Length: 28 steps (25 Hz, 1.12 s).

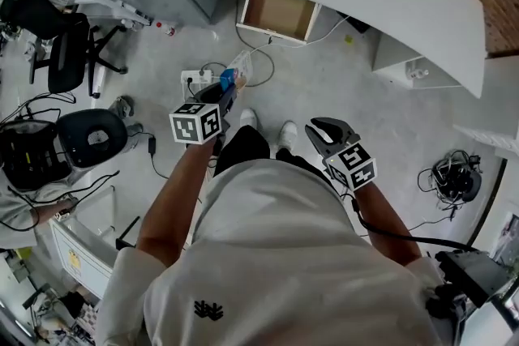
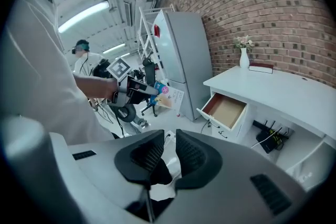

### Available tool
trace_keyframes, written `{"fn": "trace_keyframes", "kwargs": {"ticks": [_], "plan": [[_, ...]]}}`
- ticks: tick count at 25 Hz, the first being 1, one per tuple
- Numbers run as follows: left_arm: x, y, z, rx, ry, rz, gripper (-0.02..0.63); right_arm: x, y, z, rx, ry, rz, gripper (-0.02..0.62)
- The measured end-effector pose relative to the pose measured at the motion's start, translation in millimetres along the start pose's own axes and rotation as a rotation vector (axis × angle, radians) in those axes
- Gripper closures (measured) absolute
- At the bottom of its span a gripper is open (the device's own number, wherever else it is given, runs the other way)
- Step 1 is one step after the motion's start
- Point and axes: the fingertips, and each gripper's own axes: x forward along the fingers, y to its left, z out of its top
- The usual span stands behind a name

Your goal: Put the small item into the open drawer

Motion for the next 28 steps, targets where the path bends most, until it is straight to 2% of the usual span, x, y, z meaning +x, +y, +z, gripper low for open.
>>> {"fn": "trace_keyframes", "kwargs": {"ticks": [5, 12, 15, 20, 28], "plan": [[69, 35, 50, 0.036, 0.036, 0.030, 0.502, 9, -45, 23, 0.065, -0.001, -0.047, 0.505], [164, 82, 96, 0.080, 0.099, 0.044, 0.502, 17, -95, 62, 0.165, 0.002, -0.184, 0.509], [214, 115, 115, 0.083, 0.139, 0.057, 0.502, 37, -122, 88, 0.205, 0.021, -0.235, 0.511], [287, 162, 129, 0.086, 0.195, 0.074, 0.502, 63, -147, 111, 0.271, 0.055, -0.310, 0.511], [377, 200, 128, 0.136, 0.294, 0.084, 0.502, 73, -166, 102, 0.420, 0.121, -0.422, 0.512]]}}
